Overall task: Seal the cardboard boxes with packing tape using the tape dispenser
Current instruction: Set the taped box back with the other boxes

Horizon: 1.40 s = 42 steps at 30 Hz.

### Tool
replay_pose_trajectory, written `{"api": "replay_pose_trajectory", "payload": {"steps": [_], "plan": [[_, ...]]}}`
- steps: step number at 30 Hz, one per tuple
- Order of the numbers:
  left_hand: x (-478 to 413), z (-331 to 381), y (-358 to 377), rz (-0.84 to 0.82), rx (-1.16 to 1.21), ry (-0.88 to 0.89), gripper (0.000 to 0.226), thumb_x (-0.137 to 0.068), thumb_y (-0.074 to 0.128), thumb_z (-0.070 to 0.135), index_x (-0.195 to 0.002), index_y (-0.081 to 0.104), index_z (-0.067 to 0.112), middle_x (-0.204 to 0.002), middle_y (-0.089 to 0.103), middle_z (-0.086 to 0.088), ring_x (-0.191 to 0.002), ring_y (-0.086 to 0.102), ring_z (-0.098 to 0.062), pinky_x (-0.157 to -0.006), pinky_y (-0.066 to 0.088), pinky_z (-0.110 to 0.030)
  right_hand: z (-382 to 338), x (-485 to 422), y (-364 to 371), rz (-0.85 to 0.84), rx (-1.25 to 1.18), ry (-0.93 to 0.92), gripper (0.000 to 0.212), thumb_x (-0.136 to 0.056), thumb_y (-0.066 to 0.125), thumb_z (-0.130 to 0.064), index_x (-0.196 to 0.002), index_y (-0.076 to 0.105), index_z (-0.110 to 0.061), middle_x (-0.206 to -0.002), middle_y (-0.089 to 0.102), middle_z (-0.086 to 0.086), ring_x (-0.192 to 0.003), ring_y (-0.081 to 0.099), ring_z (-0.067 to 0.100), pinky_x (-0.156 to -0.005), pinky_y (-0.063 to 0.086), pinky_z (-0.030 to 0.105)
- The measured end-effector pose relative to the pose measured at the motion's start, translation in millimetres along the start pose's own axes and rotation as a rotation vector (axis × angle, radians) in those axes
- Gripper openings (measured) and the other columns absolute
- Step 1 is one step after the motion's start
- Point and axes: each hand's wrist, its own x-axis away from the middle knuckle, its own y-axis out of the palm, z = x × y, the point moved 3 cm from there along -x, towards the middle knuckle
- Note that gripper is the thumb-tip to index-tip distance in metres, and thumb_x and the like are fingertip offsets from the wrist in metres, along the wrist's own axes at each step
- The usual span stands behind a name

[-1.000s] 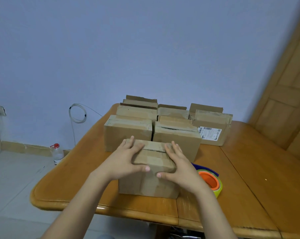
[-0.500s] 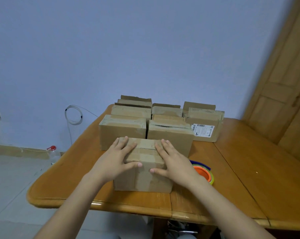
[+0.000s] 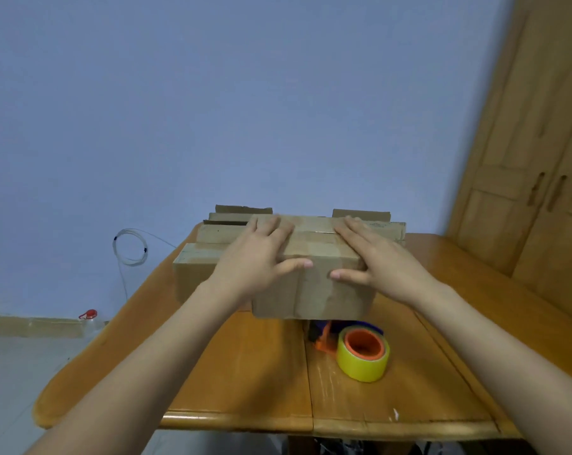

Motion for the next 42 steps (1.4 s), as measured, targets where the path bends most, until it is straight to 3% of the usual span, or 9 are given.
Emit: {"api": "replay_pose_trajectory", "payload": {"steps": [5, 8, 14, 19, 23, 27, 30, 36, 42], "plan": [[-55, 49, 18, 0.087, 0.011, 0.149, 0.080, -0.086, 0.042, 0.067, -0.149, 0.030, 0.019, -0.155, 0.028, -0.007, -0.143, 0.021, -0.029, -0.113, 0.028, -0.042, 63, 7, -32, 0.002, 0.138, 0.083, 0.090, -0.080, 0.042, -0.069, -0.152, 0.013, -0.023, -0.160, 0.009, 0.001, -0.146, 0.008, 0.013, -0.110, 0.030, 0.036], [-92, 77, 31, 0.074, 0.057, 0.193, 0.080, -0.087, 0.043, 0.066, -0.150, 0.029, 0.018, -0.156, 0.026, -0.010, -0.144, 0.019, -0.031, -0.114, 0.024, -0.043, 101, 10, -47, 0.013, 0.214, 0.125, 0.087, -0.082, 0.042, -0.068, -0.151, 0.015, -0.022, -0.159, 0.013, 0.002, -0.145, 0.015, 0.015, -0.107, 0.034, 0.035], [-156, 119, 67, 0.025, 0.081, 0.232, 0.080, -0.087, 0.040, 0.068, -0.148, 0.031, 0.018, -0.155, 0.028, -0.010, -0.142, 0.021, -0.033, -0.113, 0.029, -0.046, 170, 9, -52, -0.056, 0.285, 0.237, 0.085, -0.086, 0.044, -0.065, -0.152, 0.013, -0.022, -0.159, 0.012, 0.004, -0.143, 0.022, 0.019, -0.106, 0.035, 0.034], [-194, 140, 99, -0.021, 0.079, 0.240, 0.073, -0.089, 0.042, 0.065, -0.141, 0.041, 0.014, -0.145, 0.041, -0.009, -0.135, 0.032, -0.031, -0.107, 0.036, -0.043, 212, 2, -36, -0.104, 0.206, 0.297, 0.082, -0.088, 0.048, -0.060, -0.151, 0.016, -0.019, -0.157, 0.017, 0.004, -0.137, 0.031, 0.021, -0.104, 0.035, 0.033], [-214, 141, 132, -0.083, 0.016, 0.210, 0.075, -0.090, 0.039, 0.063, -0.144, 0.034, 0.012, -0.150, 0.034, -0.011, -0.140, 0.023, -0.034, -0.111, 0.032, -0.046, 237, -7, -4, -0.130, 0.144, 0.311, 0.083, -0.089, 0.051, -0.055, -0.152, 0.014, -0.015, -0.157, 0.015, 0.006, -0.142, 0.021, 0.021, -0.111, 0.026, 0.034], [-222, 135, 171, -0.206, -0.020, 0.154, 0.081, -0.092, 0.036, 0.060, -0.152, 0.016, 0.010, -0.160, 0.013, -0.013, -0.147, 0.002, -0.038, -0.117, 0.020, -0.046, 255, -15, 40, -0.177, 0.104, 0.350, 0.084, -0.091, 0.052, -0.050, -0.153, 0.008, -0.013, -0.159, 0.006, 0.009, -0.146, 0.005, 0.020, -0.116, 0.014, 0.033], [-220, 123, 207, -0.308, -0.029, 0.113, 0.083, -0.092, 0.037, 0.060, -0.154, 0.012, 0.011, -0.160, 0.011, -0.013, -0.147, 0.001, -0.037, -0.118, 0.020, -0.048, 260, -17, 80, -0.277, 0.074, 0.388, 0.084, -0.093, 0.053, -0.043, -0.153, 0.002, -0.012, -0.160, -0.001, 0.008, -0.147, -0.006, 0.019, -0.116, 0.008, 0.034], [-217, 117, 243, -0.378, -0.208, 0.002, 0.078, -0.100, 0.030, 0.050, -0.152, -0.004, 0.002, -0.159, -0.004, -0.023, -0.147, -0.003, -0.040, -0.120, 0.011, -0.048, 268, -29, 135, -0.260, 0.080, 0.451, 0.082, -0.093, 0.054, -0.036, -0.153, 0.001, -0.021, -0.160, -0.004, 0.002, -0.147, -0.003, 0.021, -0.118, 0.006, 0.034], [-221, 124, 251, -0.328, -0.341, -0.052, 0.063, -0.105, 0.030, 0.031, -0.152, 0.000, 0.000, -0.155, 0.001, -0.033, -0.145, 0.004, -0.046, -0.118, 0.010, -0.051, 270, -47, 142, -0.271, 0.140, 0.484, 0.080, -0.094, 0.055, -0.030, -0.153, 0.001, -0.020, -0.160, -0.003, 0.003, -0.147, 0.005, 0.021, -0.118, 0.010, 0.035]]}}
